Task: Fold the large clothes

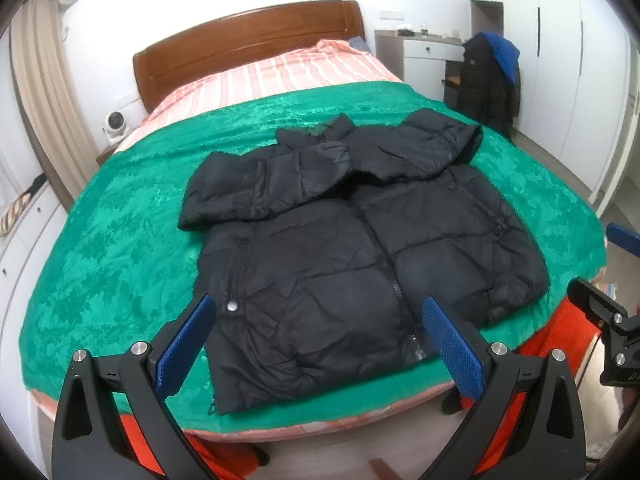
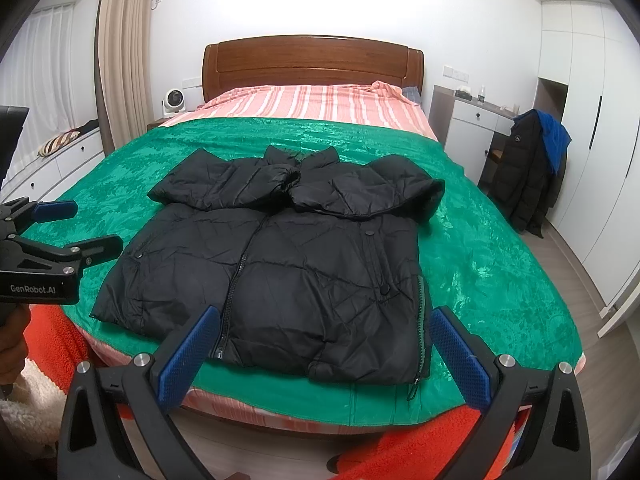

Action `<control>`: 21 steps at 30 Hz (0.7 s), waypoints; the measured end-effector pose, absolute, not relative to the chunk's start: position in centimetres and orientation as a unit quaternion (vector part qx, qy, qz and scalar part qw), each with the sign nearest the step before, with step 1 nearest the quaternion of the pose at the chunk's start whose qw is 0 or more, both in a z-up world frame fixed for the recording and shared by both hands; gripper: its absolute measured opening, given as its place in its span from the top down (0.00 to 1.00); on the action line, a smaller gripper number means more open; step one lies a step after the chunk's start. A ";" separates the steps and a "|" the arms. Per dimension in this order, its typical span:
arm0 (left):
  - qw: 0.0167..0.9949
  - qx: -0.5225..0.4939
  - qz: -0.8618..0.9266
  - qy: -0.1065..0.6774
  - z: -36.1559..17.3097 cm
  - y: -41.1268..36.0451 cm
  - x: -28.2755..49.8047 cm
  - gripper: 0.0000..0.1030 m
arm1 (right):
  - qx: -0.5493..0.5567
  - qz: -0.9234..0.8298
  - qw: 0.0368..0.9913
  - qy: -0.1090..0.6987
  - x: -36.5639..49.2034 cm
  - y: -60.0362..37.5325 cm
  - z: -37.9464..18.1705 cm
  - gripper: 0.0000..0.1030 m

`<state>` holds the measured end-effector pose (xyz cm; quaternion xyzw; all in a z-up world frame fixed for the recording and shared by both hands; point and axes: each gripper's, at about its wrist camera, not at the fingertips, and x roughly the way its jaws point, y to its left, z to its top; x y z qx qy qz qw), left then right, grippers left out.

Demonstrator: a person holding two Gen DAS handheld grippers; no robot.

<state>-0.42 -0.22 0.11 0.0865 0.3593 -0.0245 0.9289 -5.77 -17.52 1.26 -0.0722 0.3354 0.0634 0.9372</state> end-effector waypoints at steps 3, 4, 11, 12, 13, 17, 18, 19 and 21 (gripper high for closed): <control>0.922 0.074 -0.030 0.379 0.0 -0.1 -0.3 0.00 | -0.073 0.064 0.937 0.336 -5.8 -17.5 1.3 0.00; 0.920 0.075 -0.030 0.383 -0.1 -0.1 -0.3 0.00 | -0.073 0.064 0.937 0.336 -5.8 -17.5 1.3 0.00; 0.921 0.070 -0.031 0.382 -0.1 -0.1 -0.3 0.00 | -0.073 0.064 0.937 0.336 -5.8 -17.4 1.2 0.00; 0.921 0.071 -0.031 0.382 -0.1 -0.1 -0.3 0.00 | -0.073 0.064 0.937 0.336 -5.8 -17.4 1.2 0.00; 0.920 0.075 -0.029 0.383 -0.2 -0.1 -0.3 0.00 | -0.073 0.065 0.937 0.336 -5.8 -17.4 1.2 0.00; 0.922 0.076 -0.028 0.379 -0.2 -0.1 -0.3 0.00 | -0.073 0.064 0.937 0.336 -5.8 -17.5 1.2 0.00; 0.924 0.072 -0.030 0.374 -0.1 -0.1 -0.3 0.00 | -0.073 0.064 0.937 0.335 -5.8 -17.4 1.2 0.00; 0.925 0.073 -0.029 0.373 -0.1 -0.1 -0.3 0.00 | -0.072 0.064 0.937 0.335 -5.8 -17.4 1.2 0.00; 0.925 0.076 -0.027 0.371 -0.1 -0.1 -0.3 0.00 | -0.072 0.063 0.938 0.334 -5.9 -17.5 1.1 0.00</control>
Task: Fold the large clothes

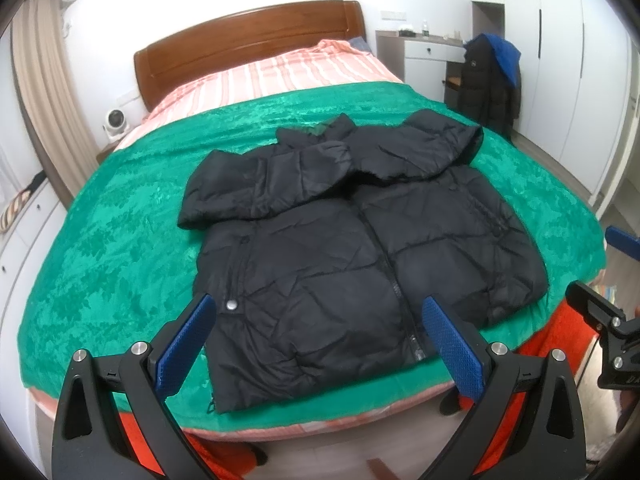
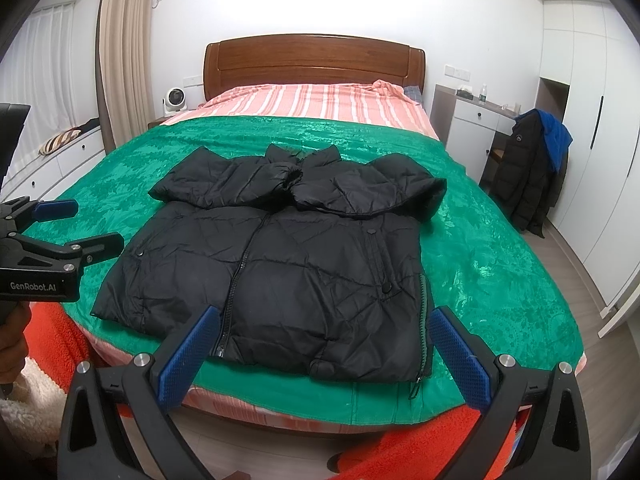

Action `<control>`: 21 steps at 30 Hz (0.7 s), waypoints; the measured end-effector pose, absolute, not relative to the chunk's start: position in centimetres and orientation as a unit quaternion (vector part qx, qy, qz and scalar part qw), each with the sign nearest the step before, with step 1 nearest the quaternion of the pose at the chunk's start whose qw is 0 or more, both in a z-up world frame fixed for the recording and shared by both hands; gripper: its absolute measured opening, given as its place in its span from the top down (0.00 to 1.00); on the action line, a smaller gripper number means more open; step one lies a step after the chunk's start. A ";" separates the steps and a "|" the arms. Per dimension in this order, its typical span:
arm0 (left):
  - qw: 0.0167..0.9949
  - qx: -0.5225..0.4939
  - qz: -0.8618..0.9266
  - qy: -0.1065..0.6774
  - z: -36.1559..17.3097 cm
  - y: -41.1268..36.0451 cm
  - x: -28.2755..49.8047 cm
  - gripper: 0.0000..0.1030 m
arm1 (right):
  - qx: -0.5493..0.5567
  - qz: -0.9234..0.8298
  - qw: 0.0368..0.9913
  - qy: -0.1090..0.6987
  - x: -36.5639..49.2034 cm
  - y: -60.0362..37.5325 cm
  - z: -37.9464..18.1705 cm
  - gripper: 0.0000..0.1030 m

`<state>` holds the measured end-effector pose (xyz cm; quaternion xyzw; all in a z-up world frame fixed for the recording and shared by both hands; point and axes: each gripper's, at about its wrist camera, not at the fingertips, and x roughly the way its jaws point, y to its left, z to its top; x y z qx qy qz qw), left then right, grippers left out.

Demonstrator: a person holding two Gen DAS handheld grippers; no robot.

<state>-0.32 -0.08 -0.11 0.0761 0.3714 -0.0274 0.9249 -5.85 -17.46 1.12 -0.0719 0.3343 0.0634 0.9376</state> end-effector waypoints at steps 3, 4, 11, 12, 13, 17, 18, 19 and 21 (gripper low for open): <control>0.923 0.078 -0.026 0.377 -0.1 0.0 -0.4 0.00 | -0.072 0.063 0.938 0.334 -5.9 -17.4 1.1 0.00; 0.923 0.078 -0.026 0.377 -0.1 0.0 -0.3 0.00 | -0.072 0.064 0.938 0.334 -5.8 -17.4 1.1 0.00; 0.921 0.081 -0.026 0.379 0.0 0.0 -0.4 0.00 | -0.072 0.064 0.937 0.334 -5.9 -17.5 1.1 0.00; 0.921 0.081 -0.026 0.379 0.0 0.0 -0.4 0.00 | -0.072 0.064 0.937 0.334 -5.8 -17.4 1.1 0.00; 0.920 0.083 -0.025 0.381 0.0 0.0 -0.4 0.00 | -0.072 0.064 0.937 0.335 -5.9 -17.5 1.1 0.00; 0.918 0.087 -0.023 0.386 0.0 0.0 -0.5 0.00 | -0.072 0.065 0.937 0.336 -5.8 -17.4 1.1 0.00; 0.918 0.087 -0.023 0.386 0.0 -0.1 -0.5 0.00 | -0.072 0.066 0.936 0.337 -5.8 -17.4 1.0 0.00; 0.919 0.085 -0.023 0.384 0.0 -0.1 -0.5 0.00 | -0.072 0.066 0.936 0.337 -5.8 -17.4 1.1 0.00; 0.921 0.080 -0.024 0.380 0.0 -0.1 -0.5 0.00 | -0.072 0.066 0.936 0.337 -5.8 -17.4 1.1 0.00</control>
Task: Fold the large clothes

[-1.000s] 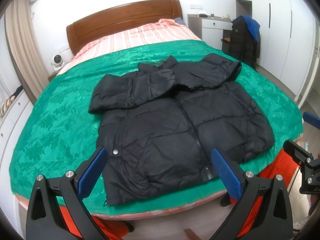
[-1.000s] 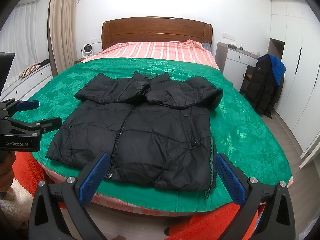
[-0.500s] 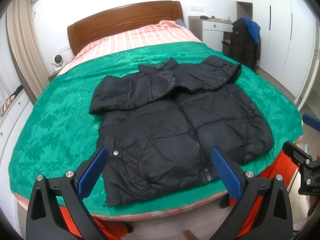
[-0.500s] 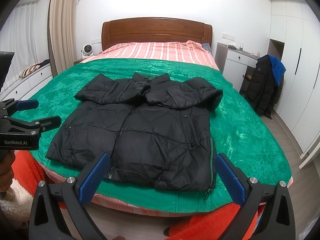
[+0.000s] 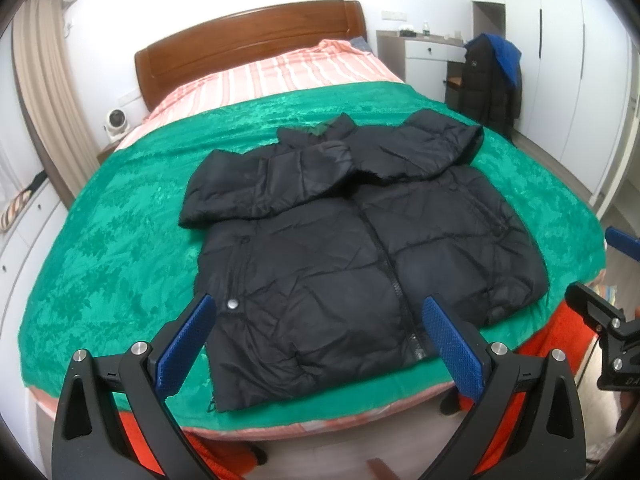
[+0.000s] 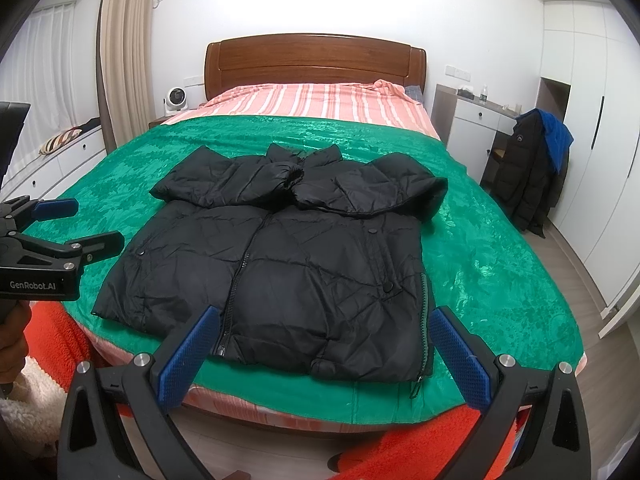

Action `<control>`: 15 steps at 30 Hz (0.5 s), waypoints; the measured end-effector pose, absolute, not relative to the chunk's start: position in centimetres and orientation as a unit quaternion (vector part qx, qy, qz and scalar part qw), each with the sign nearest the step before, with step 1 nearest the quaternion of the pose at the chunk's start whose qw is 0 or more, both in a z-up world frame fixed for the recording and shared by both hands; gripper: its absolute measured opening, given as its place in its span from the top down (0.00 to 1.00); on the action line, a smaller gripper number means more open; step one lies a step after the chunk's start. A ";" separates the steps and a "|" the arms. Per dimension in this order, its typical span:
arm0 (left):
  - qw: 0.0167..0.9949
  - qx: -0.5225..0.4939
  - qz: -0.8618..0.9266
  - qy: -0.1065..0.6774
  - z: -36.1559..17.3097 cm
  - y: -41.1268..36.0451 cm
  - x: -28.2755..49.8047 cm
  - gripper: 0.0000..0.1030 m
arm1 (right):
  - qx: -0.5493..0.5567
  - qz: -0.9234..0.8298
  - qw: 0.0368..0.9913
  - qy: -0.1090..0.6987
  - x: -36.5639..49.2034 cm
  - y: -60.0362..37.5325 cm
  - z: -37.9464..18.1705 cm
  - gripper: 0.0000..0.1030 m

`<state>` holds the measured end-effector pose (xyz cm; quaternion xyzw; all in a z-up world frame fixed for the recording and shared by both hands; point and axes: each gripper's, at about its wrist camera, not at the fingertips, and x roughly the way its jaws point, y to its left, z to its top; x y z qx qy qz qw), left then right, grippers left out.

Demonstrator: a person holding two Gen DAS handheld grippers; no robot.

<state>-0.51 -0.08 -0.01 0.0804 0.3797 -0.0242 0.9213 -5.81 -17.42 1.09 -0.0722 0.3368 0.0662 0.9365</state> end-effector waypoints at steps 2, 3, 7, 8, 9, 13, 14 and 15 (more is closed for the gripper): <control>0.923 0.077 -0.025 0.377 0.0 -0.1 -0.5 0.00 | -0.073 0.066 0.937 0.336 -5.8 -17.4 1.1 0.00; 0.923 0.076 -0.026 0.376 0.0 -0.1 -0.5 0.00 | -0.073 0.067 0.937 0.336 -5.8 -17.4 1.0 0.00; 0.923 0.075 -0.026 0.376 0.0 0.0 -0.6 0.00 | -0.075 0.070 0.936 0.337 -5.9 -17.3 1.0 0.00; 0.926 0.068 -0.028 0.371 -0.1 0.1 -0.6 0.00 | -0.075 0.071 0.935 0.338 -5.8 -17.2 0.9 0.00; 0.926 0.069 -0.028 0.371 0.0 0.1 -0.7 0.00 | -0.076 0.071 0.935 0.338 -5.8 -17.2 0.9 0.00; 0.929 0.059 -0.031 0.363 -0.1 0.1 -0.7 0.00 | -0.076 0.073 0.935 0.338 -5.7 -17.1 1.1 0.00; 0.929 0.058 -0.031 0.363 -0.1 0.1 -0.7 0.00 | -0.076 0.073 0.935 0.337 -5.7 -17.1 1.1 0.00; 0.930 0.057 -0.032 0.363 -0.1 0.1 -0.7 0.00 | -0.076 0.073 0.936 0.337 -5.8 -17.1 1.1 0.00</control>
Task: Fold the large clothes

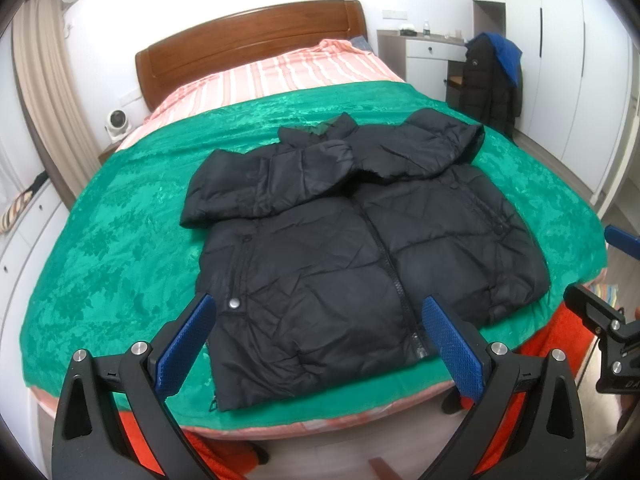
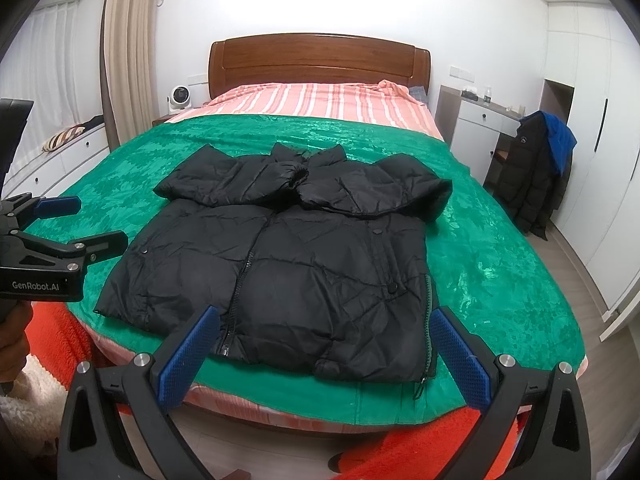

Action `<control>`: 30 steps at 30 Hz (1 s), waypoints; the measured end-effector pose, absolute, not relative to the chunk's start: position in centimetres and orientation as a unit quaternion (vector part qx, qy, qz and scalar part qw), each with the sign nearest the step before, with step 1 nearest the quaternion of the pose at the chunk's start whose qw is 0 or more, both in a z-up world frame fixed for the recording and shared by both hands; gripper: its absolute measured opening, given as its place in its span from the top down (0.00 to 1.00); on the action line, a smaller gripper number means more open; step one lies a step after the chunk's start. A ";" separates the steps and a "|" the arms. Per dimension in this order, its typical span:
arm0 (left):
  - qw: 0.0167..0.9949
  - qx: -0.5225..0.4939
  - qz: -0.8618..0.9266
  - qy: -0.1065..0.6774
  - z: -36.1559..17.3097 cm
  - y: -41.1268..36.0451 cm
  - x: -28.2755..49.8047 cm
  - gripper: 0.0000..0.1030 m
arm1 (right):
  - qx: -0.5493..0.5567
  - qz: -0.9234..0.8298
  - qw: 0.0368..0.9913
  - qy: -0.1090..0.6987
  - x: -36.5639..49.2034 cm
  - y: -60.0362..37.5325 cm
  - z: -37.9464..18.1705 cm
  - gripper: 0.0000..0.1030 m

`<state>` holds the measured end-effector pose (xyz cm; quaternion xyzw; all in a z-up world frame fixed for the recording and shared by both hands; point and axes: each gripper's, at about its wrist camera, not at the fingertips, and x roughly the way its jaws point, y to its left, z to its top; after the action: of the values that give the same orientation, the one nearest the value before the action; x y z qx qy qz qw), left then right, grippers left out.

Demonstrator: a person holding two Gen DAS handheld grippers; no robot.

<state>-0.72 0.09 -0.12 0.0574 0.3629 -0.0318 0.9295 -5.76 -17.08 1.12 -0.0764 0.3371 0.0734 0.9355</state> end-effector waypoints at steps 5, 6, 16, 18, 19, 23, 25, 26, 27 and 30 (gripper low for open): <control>0.930 0.055 -0.033 0.362 -0.1 0.1 -0.7 0.00 | -0.077 0.076 0.935 0.338 -5.7 -16.9 1.0 0.00; 0.930 0.057 -0.032 0.362 -0.1 0.1 -0.7 0.00 | -0.076 0.076 0.935 0.339 -5.7 -16.9 1.0 0.00; 0.930 0.053 -0.033 0.363 -0.3 0.0 -0.7 0.00 | -0.075 0.075 0.934 0.340 -5.7 -16.9 1.0 0.00; 0.929 0.059 -0.030 0.365 -0.3 0.0 -0.7 0.00 | -0.075 0.075 0.934 0.341 -5.7 -16.9 0.9 0.00; 0.929 0.059 -0.030 0.365 -0.3 0.0 -0.7 0.00 | -0.075 0.075 0.934 0.341 -5.7 -16.9 0.9 0.00; 0.928 0.064 -0.028 0.367 -0.4 0.0 -0.7 0.00 | -0.076 0.075 0.934 0.340 -5.7 -16.9 0.9 0.00; 0.928 0.066 -0.027 0.367 -0.4 0.0 -0.7 0.00 | -0.075 0.075 0.935 0.339 -5.7 -16.9 0.9 0.00; 0.928 0.066 -0.027 0.366 -0.3 0.0 -0.7 0.00 | -0.075 0.074 0.935 0.338 -5.8 -17.0 0.8 0.00; 0.928 0.064 -0.028 0.365 -0.3 0.0 -0.7 0.00 | -0.074 0.074 0.936 0.337 -5.8 -17.0 0.8 0.00; 0.929 0.064 -0.027 0.364 -0.4 0.1 -0.7 0.00 | -0.074 0.073 0.936 0.337 -5.8 -17.0 0.7 0.00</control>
<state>-0.72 0.06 -0.36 0.0636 0.3639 -0.0274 0.9289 -5.85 -17.00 0.71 -0.0741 0.3365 0.0729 0.9359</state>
